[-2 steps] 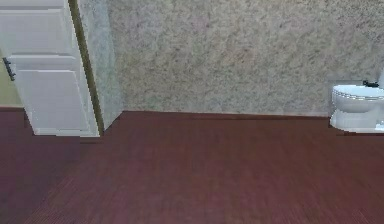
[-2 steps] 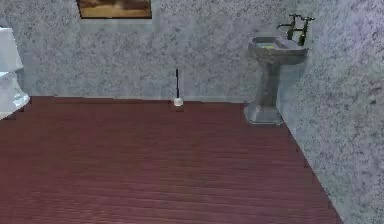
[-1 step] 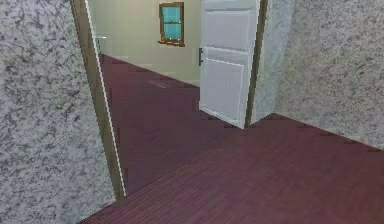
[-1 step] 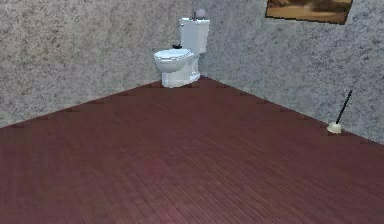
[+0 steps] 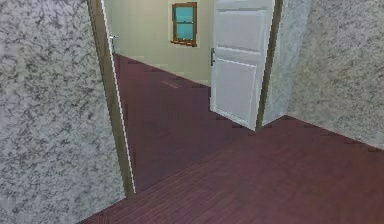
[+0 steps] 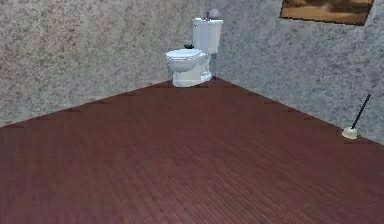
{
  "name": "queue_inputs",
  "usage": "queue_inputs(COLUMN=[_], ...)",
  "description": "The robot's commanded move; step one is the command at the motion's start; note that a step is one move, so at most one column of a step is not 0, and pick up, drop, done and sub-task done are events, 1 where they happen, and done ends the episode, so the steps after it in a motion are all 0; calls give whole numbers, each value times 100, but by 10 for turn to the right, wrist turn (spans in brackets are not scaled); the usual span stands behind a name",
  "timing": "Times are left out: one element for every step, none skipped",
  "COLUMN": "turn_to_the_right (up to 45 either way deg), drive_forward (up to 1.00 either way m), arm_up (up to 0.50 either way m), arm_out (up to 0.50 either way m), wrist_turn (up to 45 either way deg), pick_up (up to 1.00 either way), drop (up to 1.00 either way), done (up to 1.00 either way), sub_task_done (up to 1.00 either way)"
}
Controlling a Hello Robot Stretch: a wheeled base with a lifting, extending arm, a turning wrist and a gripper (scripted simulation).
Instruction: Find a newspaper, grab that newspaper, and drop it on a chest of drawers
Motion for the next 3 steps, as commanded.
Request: queue_inputs(turn_to_the_right=[0,0,-390], drive_forward=[100,55,0], arm_up=[0,0,0], arm_out=[0,0,0], wrist_turn=[0,0,0], pick_up=[0,0,0], drop=[0,0,0], done=[0,0,0], sub_task_done=[0,0,0])
